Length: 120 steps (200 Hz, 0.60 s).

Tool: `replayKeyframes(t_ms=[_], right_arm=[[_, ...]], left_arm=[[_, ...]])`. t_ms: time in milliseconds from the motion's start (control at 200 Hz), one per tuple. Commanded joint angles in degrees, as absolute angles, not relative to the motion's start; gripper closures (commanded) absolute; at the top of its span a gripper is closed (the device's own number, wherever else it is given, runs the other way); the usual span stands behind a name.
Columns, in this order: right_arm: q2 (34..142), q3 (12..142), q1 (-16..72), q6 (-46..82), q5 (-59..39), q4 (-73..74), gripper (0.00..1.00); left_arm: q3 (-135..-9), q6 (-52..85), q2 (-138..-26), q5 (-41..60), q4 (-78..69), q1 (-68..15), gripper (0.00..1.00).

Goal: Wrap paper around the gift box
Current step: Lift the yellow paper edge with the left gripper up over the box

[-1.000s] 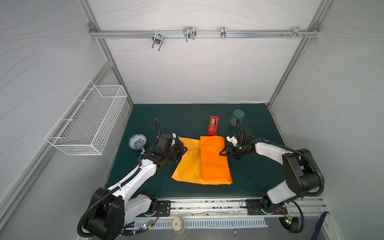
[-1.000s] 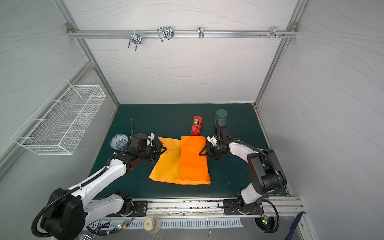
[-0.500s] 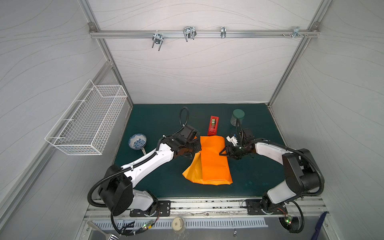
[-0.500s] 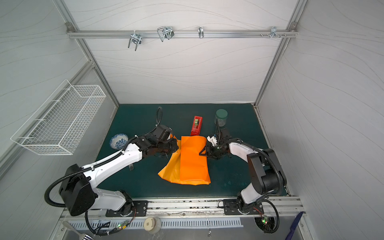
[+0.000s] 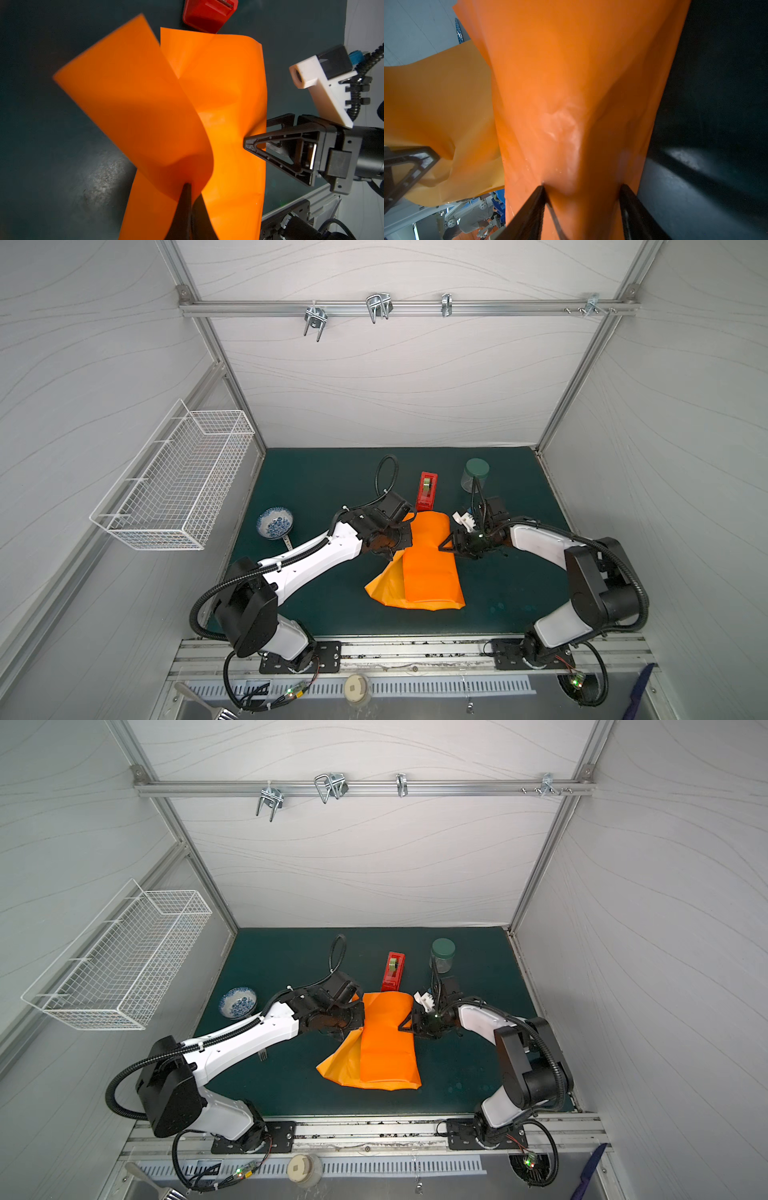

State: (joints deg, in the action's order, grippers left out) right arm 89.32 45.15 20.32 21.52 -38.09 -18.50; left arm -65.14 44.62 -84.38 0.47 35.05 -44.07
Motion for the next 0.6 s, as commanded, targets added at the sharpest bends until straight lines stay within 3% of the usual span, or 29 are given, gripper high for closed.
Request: replayKeyframes(t_ms=[0, 170, 385, 595], right_arm=[[92.4, 42.6, 21.7, 20.7, -30.2, -22.2, 0.44], [92.3, 42.5, 21.7, 20.7, -30.2, -22.2, 0.44], [92.6, 42.7, 21.6, 20.7, -30.0, -22.2, 0.44], [92.7, 42.8, 21.7, 20.6, -29.8, -22.4, 0.44]], left_arm=[[-68.0, 41.3, -84.7, -5.1, 40.1, -44.2, 0.94], [-66.7, 37.2, -82.8, -8.5, 47.9, -40.9, 0.94], [-55.6, 38.3, -77.1, 4.6, 40.1, -31.2, 0.91], [-49.7, 39.6, -77.7, 11.4, 31.4, -26.1, 0.89]])
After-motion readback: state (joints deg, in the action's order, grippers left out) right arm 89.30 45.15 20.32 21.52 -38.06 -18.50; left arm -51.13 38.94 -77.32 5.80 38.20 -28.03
